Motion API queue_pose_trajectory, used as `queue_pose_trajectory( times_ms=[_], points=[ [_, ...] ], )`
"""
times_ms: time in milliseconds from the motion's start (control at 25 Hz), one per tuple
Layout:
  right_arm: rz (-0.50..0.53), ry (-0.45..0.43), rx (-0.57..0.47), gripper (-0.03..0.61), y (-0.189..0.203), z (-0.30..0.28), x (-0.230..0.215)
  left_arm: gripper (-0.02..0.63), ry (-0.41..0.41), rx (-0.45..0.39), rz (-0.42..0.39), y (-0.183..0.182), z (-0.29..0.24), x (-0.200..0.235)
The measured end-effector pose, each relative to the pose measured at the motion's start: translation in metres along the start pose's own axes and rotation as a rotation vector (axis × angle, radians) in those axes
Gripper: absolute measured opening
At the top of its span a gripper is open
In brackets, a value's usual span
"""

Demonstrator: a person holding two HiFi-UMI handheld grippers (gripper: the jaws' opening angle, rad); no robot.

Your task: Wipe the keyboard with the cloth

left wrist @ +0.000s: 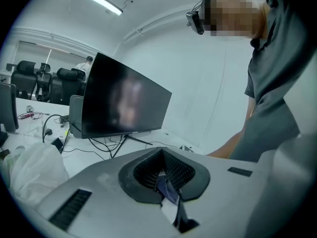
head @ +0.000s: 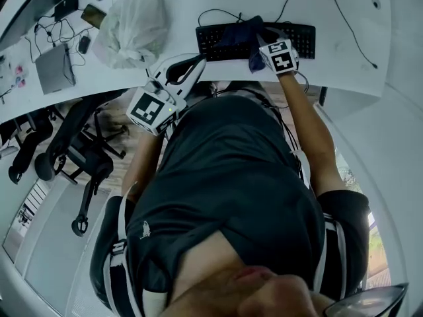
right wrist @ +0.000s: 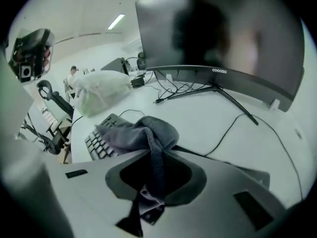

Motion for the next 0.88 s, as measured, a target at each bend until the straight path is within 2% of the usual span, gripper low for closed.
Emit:
queue_pose_trajectory(
  times_ms=[160,240,320,440,520,600,760,880],
  points=[
    [-0.086,-0.088,0.027,0.068,0.065,0.027,0.056,0.005,-0.014,-0.008,0.017,0.003,-0.003,-0.001],
    [-0.115,-0.122,0.064,0.069,0.081,0.034,0.066,0.005,-0.013,-0.001,0.026,0.005,-0.003,-0.003],
    [-0.090,-0.093,0.040,0.069,0.063,0.035,0.046,0.005,-0.003,0.012,0.019,0.007,-0.005,-0.006],
    [-0.032,0.005,-0.024,0.069,0.018,0.026,-0.013,0.005,0.011,0.016,0.010,0.000,-0.015,-0.013],
    [-0.056,0.027,-0.014,0.069,0.010,0.017,-0.042,0.005,0.019,0.009,-0.002,-0.006,-0.024,-0.017],
    [-0.106,0.019,-0.016,0.068,0.027,0.021,-0.041,0.005,0.018,0.000,-0.011,-0.009,-0.029,-0.025],
    [-0.141,-0.045,0.020,0.067,0.095,0.053,0.011,0.005,0.007,0.004,0.001,-0.001,-0.035,-0.033],
    [-0.132,-0.045,0.028,0.067,0.089,0.057,0.011,0.005,0.015,0.012,-0.003,0.000,-0.035,-0.027]
  ],
)
Point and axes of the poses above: the fingertips, and each gripper's own axes: z backward along the fingers, x to its left, y out of its underside, the point moved 1 cm from there along z, backward along the fingers, and after that the axes turned 1 degree about -y, right-handed, at the moved point
